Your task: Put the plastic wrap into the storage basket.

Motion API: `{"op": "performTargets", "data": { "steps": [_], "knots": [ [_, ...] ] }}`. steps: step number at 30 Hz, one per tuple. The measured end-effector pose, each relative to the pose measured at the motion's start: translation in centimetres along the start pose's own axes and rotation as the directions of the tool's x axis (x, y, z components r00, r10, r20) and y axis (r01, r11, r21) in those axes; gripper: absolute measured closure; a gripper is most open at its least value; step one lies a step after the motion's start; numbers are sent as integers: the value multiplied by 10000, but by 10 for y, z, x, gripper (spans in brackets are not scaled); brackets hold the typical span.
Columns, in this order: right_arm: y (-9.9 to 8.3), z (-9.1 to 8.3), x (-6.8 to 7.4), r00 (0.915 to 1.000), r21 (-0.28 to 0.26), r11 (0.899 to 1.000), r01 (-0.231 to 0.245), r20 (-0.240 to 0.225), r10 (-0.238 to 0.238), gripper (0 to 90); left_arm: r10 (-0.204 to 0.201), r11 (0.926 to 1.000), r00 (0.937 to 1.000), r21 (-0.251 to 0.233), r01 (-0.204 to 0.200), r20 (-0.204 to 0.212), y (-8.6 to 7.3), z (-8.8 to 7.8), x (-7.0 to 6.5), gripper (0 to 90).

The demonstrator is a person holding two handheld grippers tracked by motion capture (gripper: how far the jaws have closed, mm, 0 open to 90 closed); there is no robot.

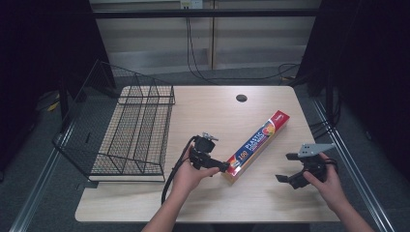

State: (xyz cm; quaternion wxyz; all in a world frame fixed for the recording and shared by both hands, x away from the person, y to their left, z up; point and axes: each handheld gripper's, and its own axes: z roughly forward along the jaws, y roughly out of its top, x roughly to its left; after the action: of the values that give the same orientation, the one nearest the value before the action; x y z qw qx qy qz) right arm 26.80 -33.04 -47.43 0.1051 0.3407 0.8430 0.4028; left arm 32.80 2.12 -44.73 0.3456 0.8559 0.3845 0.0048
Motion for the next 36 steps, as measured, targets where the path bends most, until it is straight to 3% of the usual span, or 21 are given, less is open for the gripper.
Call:
{"op": "performTargets", "data": {
  "steps": [4, 15, 23, 28, 31, 32, 36],
  "knots": [
    [-1, -3, 0, 9999, 2, 10000, 92, 58, -92, 19, -172, 9997, 9998, -172, 173, 34, 5, 1, -1, 91],
    [-5, -11, -2, 9999, -216, 9997, -82, 98, 84, 20, 145, 9998, 9998, 168, -147, 131, 45, 12, -8, 88],
    [-6, -12, -2, 10000, -288, 9996, -38, 90, 41, 20, 331, 9987, 9991, 382, -341, 249, 74, 35, -17, 92],
    [-6, -11, -2, 9999, -276, 9996, -64, 99, 67, 20, 480, 9969, 9986, 617, -493, 214, 85, 52, -20, 96],
    [-6, -11, -3, 10000, -291, 9996, -59, 67, 61, 20, 339, 9977, 9991, 574, -353, 248, 91, 60, -23, 97],
    [-6, -11, -3, 9999, -298, 9995, -63, 79, 66, 20, 510, 9965, 9983, 654, -526, 268, 93, 62, -24, 98],
    [-6, -10, -3, 10000, -283, 9996, -69, 18, 69, 20, 583, 9953, 9980, 753, -601, 264, 97, 72, -28, 109]
  ]
}}
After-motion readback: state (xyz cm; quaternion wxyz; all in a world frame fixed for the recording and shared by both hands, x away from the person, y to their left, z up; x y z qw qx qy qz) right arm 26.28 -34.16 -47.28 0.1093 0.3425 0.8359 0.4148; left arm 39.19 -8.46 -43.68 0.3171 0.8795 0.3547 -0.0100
